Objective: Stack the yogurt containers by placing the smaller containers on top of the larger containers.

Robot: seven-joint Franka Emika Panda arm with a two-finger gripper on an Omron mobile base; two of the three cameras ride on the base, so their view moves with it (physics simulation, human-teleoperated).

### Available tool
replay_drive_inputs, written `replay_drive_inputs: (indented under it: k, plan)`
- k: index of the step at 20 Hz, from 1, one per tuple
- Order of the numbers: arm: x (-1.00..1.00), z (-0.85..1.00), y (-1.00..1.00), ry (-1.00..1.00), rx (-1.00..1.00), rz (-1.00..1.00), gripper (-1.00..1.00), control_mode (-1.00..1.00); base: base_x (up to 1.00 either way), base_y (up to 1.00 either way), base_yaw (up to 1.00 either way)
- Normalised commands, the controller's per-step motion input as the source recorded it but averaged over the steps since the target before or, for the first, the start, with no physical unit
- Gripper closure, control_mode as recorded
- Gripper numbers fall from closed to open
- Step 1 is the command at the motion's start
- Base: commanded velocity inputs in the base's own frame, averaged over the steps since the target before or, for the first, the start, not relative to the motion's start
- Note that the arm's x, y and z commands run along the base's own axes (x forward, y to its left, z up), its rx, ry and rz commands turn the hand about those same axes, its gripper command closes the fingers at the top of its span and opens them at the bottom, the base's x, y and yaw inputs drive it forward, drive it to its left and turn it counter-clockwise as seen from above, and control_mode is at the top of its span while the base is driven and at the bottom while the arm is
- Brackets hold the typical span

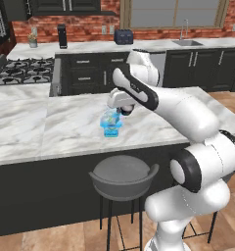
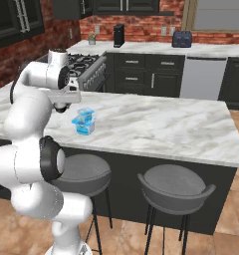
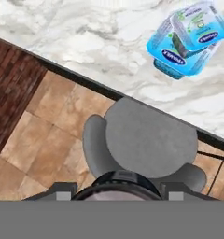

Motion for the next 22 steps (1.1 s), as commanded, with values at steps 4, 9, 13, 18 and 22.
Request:
replay_drive_inputs:
  k: [4, 9, 13, 18, 22]
  plan:
    - [0.48, 0.59, -0.09, 0.15, 0.00, -0.25, 1.00, -1.00, 0.00, 0.00, 0.00]
    - [0.52, 0.06, -0.27, 0.37, 0.02, -0.24, 1.00, -1.00, 0.00, 0.00, 0.00]
    - [0.19, 0.00, -0.38, 0.37, 0.04, -0.21, 1.00, -1.00, 0.00, 0.00, 0.00]
    - [0.05, 0.00, -0.03, 0.20, 0.00, -0.20, 1.00, -1.00, 0.00, 0.00, 0.00]
    - [0.00, -0.05, 0.06, 0.07, -0.01, -0.19, 1.00, -1.00, 0.00, 0.00, 0.00]
